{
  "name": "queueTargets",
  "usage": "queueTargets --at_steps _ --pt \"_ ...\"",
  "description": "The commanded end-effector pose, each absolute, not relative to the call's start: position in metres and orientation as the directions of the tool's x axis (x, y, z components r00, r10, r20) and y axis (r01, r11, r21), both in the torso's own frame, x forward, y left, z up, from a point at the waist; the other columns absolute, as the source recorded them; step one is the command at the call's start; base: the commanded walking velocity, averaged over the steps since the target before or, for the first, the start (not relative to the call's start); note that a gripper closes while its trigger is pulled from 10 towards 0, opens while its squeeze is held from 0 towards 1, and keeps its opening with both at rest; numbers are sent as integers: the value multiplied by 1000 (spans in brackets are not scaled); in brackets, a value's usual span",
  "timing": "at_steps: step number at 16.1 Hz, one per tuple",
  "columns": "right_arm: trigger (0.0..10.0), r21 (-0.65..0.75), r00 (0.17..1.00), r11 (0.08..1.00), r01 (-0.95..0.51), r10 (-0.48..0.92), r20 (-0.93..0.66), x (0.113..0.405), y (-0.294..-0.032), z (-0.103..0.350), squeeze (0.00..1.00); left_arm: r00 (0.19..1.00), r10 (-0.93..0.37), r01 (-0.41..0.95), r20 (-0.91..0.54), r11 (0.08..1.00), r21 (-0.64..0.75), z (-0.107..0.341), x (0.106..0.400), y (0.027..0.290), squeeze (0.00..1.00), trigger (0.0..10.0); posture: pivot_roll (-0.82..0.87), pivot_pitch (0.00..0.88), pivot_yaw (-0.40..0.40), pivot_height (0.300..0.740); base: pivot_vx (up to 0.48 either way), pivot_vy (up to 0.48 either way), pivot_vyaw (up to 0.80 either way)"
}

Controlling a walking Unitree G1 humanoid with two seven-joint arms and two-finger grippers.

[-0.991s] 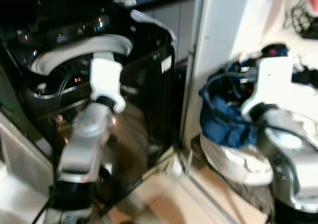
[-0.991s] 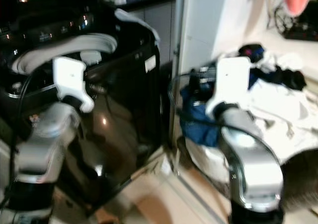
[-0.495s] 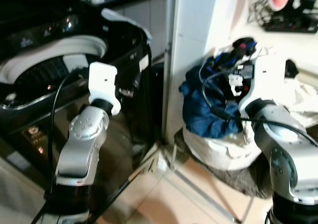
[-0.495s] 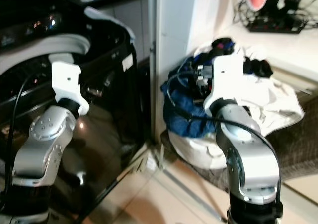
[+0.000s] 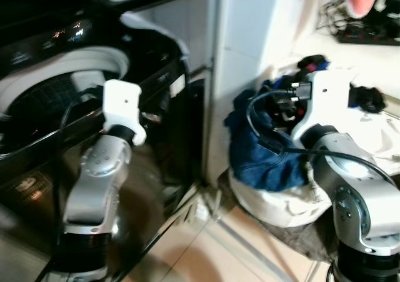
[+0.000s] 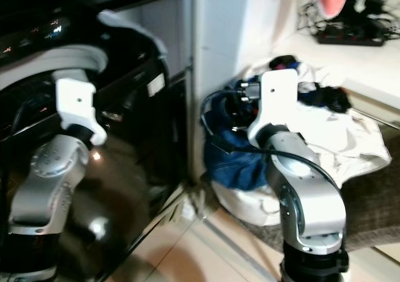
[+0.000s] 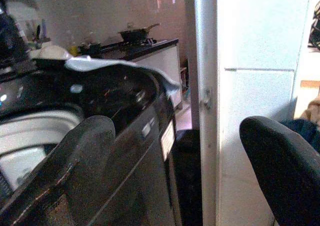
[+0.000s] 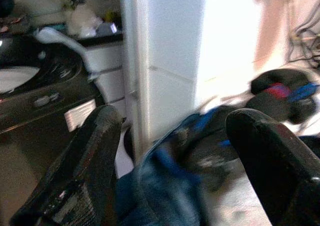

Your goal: Clothes washing

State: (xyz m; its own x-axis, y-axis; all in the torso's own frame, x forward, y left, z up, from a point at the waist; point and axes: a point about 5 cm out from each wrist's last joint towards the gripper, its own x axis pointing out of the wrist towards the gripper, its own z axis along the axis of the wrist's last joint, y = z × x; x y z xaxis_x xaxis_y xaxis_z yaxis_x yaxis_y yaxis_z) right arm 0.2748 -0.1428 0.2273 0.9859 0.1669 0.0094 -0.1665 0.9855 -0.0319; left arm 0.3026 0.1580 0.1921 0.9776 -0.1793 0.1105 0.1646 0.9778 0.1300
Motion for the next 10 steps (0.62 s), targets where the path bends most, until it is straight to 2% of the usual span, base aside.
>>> queueTargets --at_steps 1,7,10 --pt "10000 -35 990 989 -142 143 16 275 -148 230 0 973 -197 181 120 974 136 196 302 153 0 10000 -27 0 1 740 356 0 -513" --pt "10000 -58 980 979 -196 198 33 273 -145 236 0 981 -140 117 136 980 163 201 304 164 0 10000 -25 0 10 740 349 0 0" --pt "10000 -49 981 980 -193 194 22 273 -144 235 0 978 -157 138 134 980 145 204 301 165 0 10000 -19 0 8 740 0 0 0"
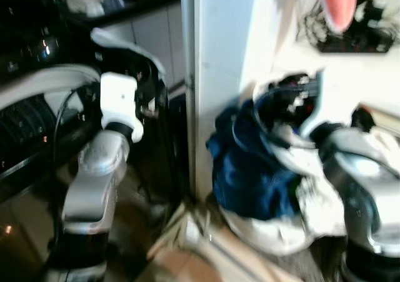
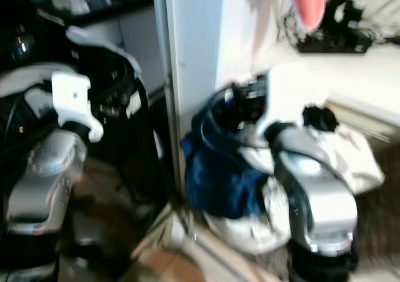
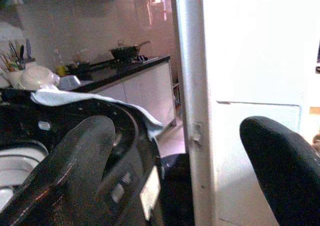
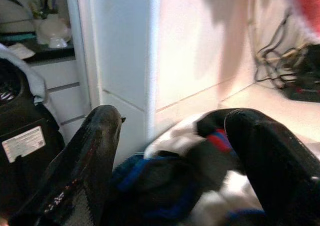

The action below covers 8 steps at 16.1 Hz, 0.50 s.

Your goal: Clothes washing

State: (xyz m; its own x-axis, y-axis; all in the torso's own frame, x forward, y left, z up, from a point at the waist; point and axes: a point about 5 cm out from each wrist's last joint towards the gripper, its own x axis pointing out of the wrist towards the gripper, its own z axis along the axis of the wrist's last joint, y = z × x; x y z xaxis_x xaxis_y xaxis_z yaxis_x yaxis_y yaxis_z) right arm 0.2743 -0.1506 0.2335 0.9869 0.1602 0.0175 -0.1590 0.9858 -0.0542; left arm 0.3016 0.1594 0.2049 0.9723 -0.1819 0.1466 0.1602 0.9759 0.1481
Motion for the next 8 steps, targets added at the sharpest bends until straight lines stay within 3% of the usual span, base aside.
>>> queueTargets --at_steps 1,4,5,8 --pt "10000 -49 983 982 -185 186 11 274 -143 235 0 971 -197 176 133 973 149 204 300 163 0 10000 -19 0 8 740 0 0 0" --pt "10000 -35 990 990 -139 139 -2 277 -147 237 0 952 -271 245 140 953 179 206 297 158 0 10000 -21 0 13 740 0 0 0" --pt "10000 -31 992 992 -124 124 -6 278 -152 238 1000 948 -286 258 142 948 189 207 297 157 0 10000 -27 0 17 740 0 0 0" --pt "10000 -62 993 991 -118 116 -32 284 -163 243 1000 930 -350 325 117 927 185 206 296 151 0 10000 -35 0 24 740 0 0 0"
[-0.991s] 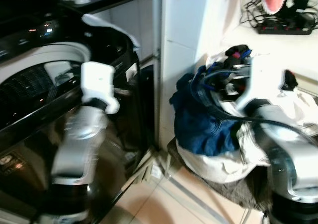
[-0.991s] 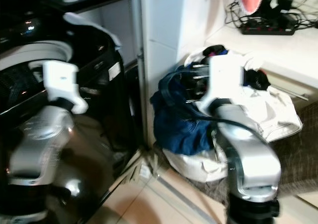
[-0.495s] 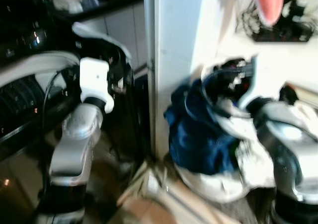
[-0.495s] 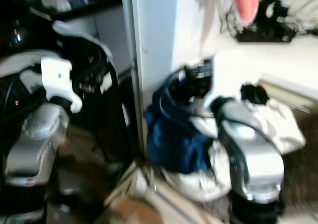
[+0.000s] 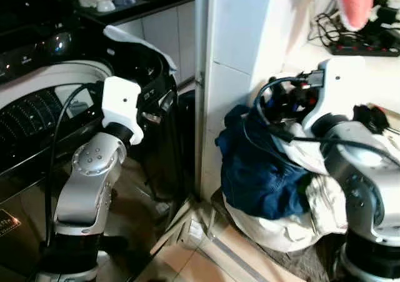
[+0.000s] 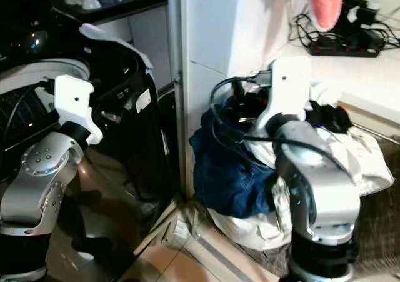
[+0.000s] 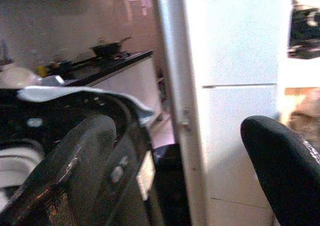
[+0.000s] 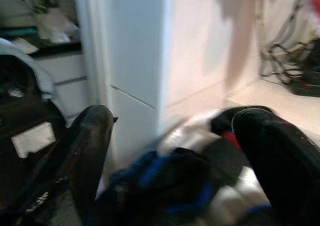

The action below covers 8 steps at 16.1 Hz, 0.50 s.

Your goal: Clothes washing

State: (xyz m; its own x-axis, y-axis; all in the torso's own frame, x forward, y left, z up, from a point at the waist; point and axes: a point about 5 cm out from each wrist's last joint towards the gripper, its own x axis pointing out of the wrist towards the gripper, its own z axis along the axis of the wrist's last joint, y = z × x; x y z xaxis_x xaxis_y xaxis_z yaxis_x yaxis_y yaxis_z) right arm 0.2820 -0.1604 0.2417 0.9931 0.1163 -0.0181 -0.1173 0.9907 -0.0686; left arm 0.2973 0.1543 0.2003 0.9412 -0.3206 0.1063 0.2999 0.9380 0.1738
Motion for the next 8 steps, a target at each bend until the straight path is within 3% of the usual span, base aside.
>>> queueTargets --at_steps 1,3,5,6,7,8 --pt "10000 -84 990 988 -126 121 -68 286 -165 243 1000 924 -367 341 107 918 200 206 296 150 0 10000 -38 0 26 740 0 0 0" --pt "10000 -133 977 978 -160 137 -163 288 -167 239 1000 906 -414 385 87 892 237 205 296 149 0 10000 -38 0 25 740 0 0 0" --pt "10000 -191 972 970 -148 106 -211 291 -170 236 1000 840 -538 512 69 828 226 207 288 148 0 10000 -32 0 19 740 0 0 0" --pt "10000 -224 973 967 -122 72 -218 293 -174 236 659 798 -599 579 71 794 184 209 282 146 0 10000 -32 0 19 740 0 0 0" --pt "10000 -251 978 964 -86 33 -208 293 -180 240 0 727 -683 670 73 728 142 213 271 143 0 10000 -26 0 13 740 0 0 0" --pt "10000 -260 980 963 -65 13 -197 294 -183 243 0 697 -714 703 67 699 130 213 267 143 0 10000 -20 0 9 740 0 0 0"
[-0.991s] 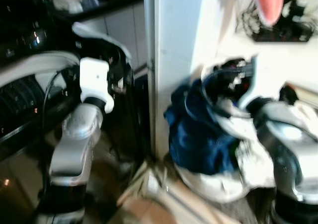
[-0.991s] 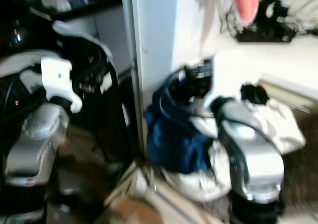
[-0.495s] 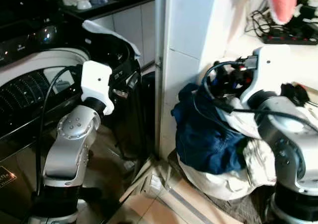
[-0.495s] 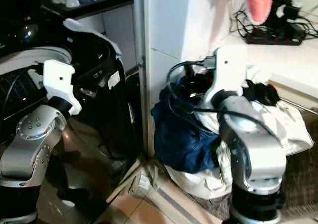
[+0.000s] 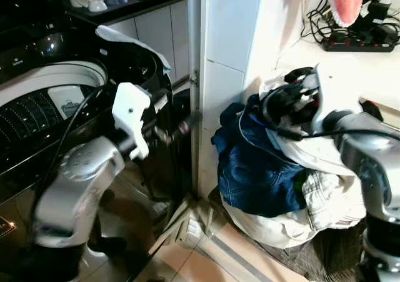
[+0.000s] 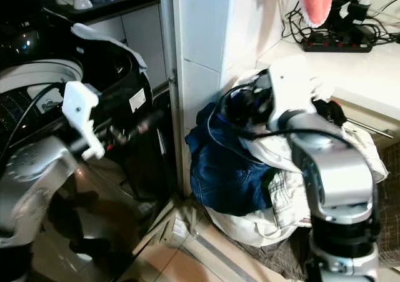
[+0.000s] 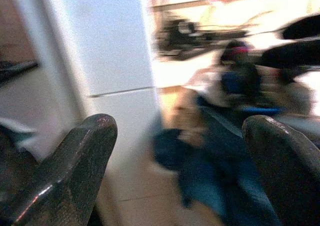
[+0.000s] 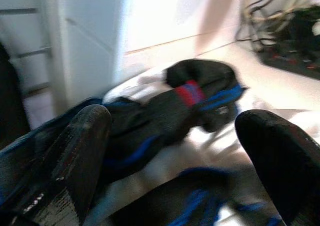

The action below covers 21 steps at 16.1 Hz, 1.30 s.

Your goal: Clothes washing

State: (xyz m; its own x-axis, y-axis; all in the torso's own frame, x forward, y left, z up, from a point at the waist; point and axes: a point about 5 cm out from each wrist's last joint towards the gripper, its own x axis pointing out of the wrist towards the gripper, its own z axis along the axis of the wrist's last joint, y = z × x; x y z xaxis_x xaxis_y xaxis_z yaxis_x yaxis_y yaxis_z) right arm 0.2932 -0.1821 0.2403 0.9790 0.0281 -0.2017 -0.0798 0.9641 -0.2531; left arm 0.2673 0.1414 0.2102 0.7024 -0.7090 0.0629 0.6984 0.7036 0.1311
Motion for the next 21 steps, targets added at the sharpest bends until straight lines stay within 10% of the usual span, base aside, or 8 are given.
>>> queueTargets --at_steps 1,11,12,14,21 --pt "10000 -252 985 967 -33 -11 -172 292 -190 253 0 629 -777 770 20 626 120 210 257 143 0 10000 -21 0 9 740 0 0 0" --pt "10000 -217 954 974 63 -123 -273 277 -224 227 0 497 -864 868 -78 494 57 206 247 142 0 10000 -35 0 29 740 0 0 0" --pt "8314 -212 956 976 48 -106 -273 279 -224 222 0 491 -868 871 -74 488 55 206 246 140 0 10000 -33 0 30 740 0 0 0" --pt "0 -194 959 980 33 -85 -270 281 -222 219 0 486 -872 874 -61 484 48 207 246 138 0 10000 -31 0 27 740 0 0 0" --pt "0 -187 954 981 51 -103 -280 280 -225 214 0 470 -880 882 -69 468 44 204 242 133 0 10000 -19 0 20 740 0 0 0"
